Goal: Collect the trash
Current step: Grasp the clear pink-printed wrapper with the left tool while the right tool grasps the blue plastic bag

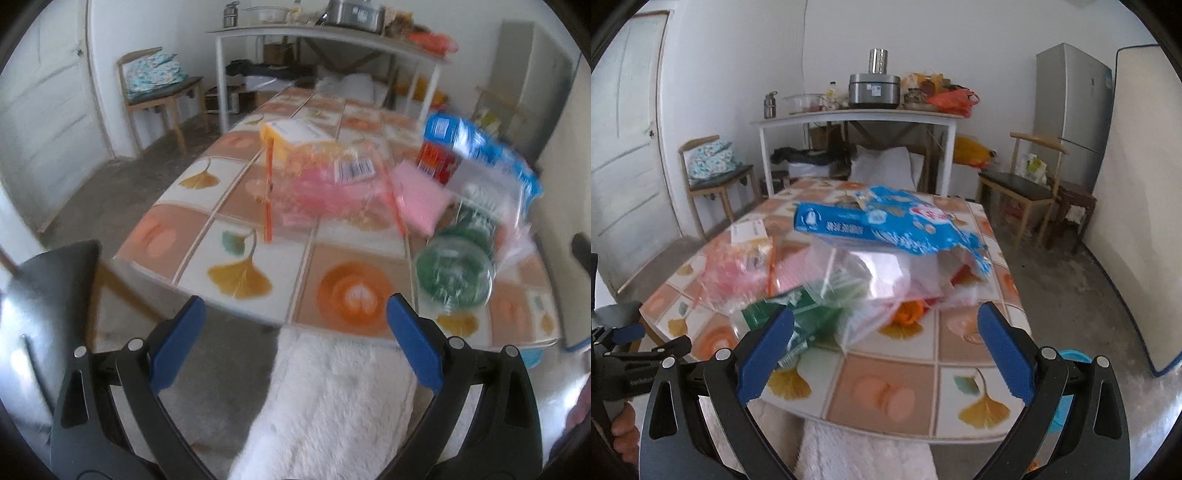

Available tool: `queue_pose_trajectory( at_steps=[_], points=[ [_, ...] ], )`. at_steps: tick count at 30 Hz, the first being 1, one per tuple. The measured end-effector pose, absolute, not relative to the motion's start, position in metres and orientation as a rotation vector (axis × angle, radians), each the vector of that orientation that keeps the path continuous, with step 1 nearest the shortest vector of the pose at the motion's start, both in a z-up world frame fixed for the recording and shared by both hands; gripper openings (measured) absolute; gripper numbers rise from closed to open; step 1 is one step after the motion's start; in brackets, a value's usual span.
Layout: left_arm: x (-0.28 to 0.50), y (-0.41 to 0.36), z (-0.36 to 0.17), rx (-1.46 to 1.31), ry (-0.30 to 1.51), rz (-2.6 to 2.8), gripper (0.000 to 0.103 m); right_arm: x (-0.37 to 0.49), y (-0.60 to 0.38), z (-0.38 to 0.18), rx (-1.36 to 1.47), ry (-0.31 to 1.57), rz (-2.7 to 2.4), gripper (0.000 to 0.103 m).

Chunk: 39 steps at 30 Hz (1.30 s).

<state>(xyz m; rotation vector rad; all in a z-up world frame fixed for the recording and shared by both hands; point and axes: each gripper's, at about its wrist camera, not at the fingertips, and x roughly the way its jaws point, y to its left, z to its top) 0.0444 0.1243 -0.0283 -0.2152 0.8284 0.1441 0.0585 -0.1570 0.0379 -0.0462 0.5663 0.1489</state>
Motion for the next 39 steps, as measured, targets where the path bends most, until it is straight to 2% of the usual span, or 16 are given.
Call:
queue_pose_trajectory(
  at_steps=[3,6,16,17,18,19,25,30,33,39],
  points=[
    [0.043,0.156,-0.028,-0.368,0.746,0.085,0.094,0.065,-0.153,0.037,-0.05,0.581,0.157,0.097],
    [0.047,0.172,-0.025,-0.39,0.68,0.069,0.094,0.066,-0.149,0.035,-0.07,0.576,0.16,0.097],
    [0.126,0.22,-0.037,-0.539,0.737,-0.048,0.094,0.084,-0.152,0.015,-0.091,0.626,0.151,0.097],
    [0.137,0.221,-0.04,-0.542,0.742,-0.076,0.09,0.086,-0.154,0.014,-0.088,0.63,0.149,0.097],
    [0.147,0.221,-0.043,-0.544,0.757,-0.097,0.079,0.088,-0.155,0.012,-0.085,0.634,0.148,0.097],
    [0.153,0.223,-0.047,-0.55,0.778,-0.102,0.073,0.089,-0.157,0.01,-0.082,0.639,0.147,0.097],
    [0.19,0.229,-0.07,-0.634,0.871,-0.151,0.046,0.095,-0.165,0.005,-0.059,0.656,0.139,0.097],
    [0.192,0.229,-0.076,-0.659,0.891,-0.175,0.017,0.093,-0.168,0.008,-0.051,0.65,0.134,0.097],
    [0.184,0.227,-0.075,-0.678,0.876,-0.193,0.008,0.09,-0.17,0.01,-0.047,0.644,0.133,0.097],
    [0.153,0.229,-0.06,-0.692,0.81,-0.203,0.005,0.081,-0.178,0.025,-0.071,0.579,0.108,0.097]
  ],
)
